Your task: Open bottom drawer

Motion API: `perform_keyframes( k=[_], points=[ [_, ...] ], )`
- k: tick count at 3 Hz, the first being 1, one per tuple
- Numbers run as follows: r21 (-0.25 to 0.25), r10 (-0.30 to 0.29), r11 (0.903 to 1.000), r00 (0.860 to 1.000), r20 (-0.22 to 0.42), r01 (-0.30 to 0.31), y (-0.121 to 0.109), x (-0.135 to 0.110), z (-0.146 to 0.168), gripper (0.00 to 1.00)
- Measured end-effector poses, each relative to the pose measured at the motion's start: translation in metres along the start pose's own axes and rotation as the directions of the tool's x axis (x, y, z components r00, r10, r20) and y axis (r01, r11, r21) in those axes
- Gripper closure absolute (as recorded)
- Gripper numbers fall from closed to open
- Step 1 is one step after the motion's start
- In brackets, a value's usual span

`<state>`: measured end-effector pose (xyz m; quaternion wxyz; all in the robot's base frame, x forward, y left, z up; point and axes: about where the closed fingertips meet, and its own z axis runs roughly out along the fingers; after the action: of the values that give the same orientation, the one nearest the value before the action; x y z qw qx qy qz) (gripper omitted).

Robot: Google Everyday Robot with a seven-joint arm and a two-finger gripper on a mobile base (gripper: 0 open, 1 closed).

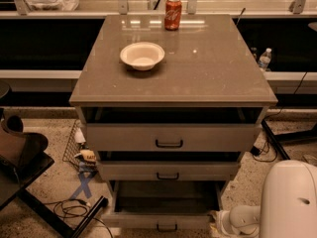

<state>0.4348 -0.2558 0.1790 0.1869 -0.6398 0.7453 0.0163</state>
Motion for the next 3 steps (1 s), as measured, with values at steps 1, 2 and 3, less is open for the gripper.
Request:
perform_keyframes(
  k=[1,2,3],
  points=[
    [0.0,0.0,1.0,1.0,0.0,0.0,-0.0003,-0.0005,-0.0016,1.0],
    [0.0,0.0,1.0,1.0,0.0,0.0,-0.0002,-0.0005,-0.0016,1.0],
    [0.0,0.0,1.0,1.0,0.0,0.0,-0.0002,-0.0004,-0.0017,1.0]
  ],
)
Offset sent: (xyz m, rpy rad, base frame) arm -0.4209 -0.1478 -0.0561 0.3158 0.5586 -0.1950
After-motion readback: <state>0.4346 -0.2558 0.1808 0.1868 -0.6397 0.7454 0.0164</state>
